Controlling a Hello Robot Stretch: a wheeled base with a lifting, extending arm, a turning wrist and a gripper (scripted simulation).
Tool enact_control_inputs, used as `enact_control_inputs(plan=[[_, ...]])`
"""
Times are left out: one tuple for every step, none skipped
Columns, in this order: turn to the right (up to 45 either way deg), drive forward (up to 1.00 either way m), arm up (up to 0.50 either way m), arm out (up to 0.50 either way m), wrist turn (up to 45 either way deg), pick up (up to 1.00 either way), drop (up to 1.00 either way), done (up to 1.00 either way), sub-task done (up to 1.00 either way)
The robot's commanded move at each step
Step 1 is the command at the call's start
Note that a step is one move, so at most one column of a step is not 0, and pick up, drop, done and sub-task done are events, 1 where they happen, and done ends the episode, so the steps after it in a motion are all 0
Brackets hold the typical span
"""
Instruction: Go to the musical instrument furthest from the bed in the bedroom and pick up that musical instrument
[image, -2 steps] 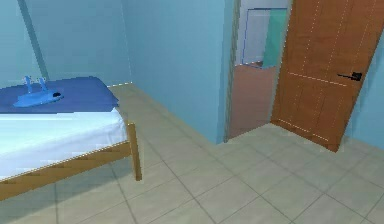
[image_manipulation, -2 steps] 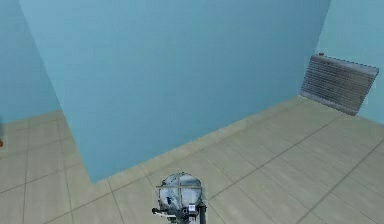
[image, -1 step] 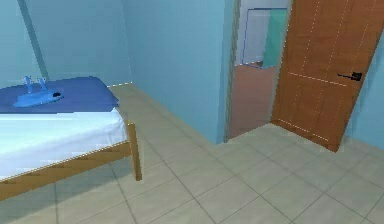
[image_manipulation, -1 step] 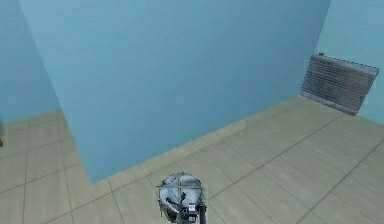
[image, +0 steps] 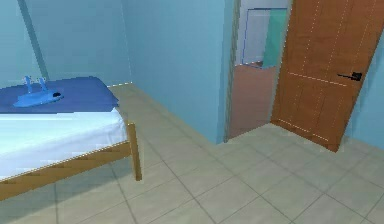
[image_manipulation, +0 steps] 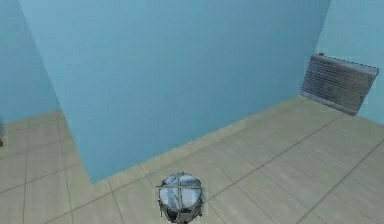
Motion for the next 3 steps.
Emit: enact_control_inputs(plan=[[0.0,0.00,0.00,0.00,0.0,1.00,0.00,0.00,0.00],[0.0,0.00,0.10,0.00,0.0,0.00,0.00,0.00,0.00],[0.0,0.00,0.00,0.00,0.0,0.00,0.00,1.00,0.00]])
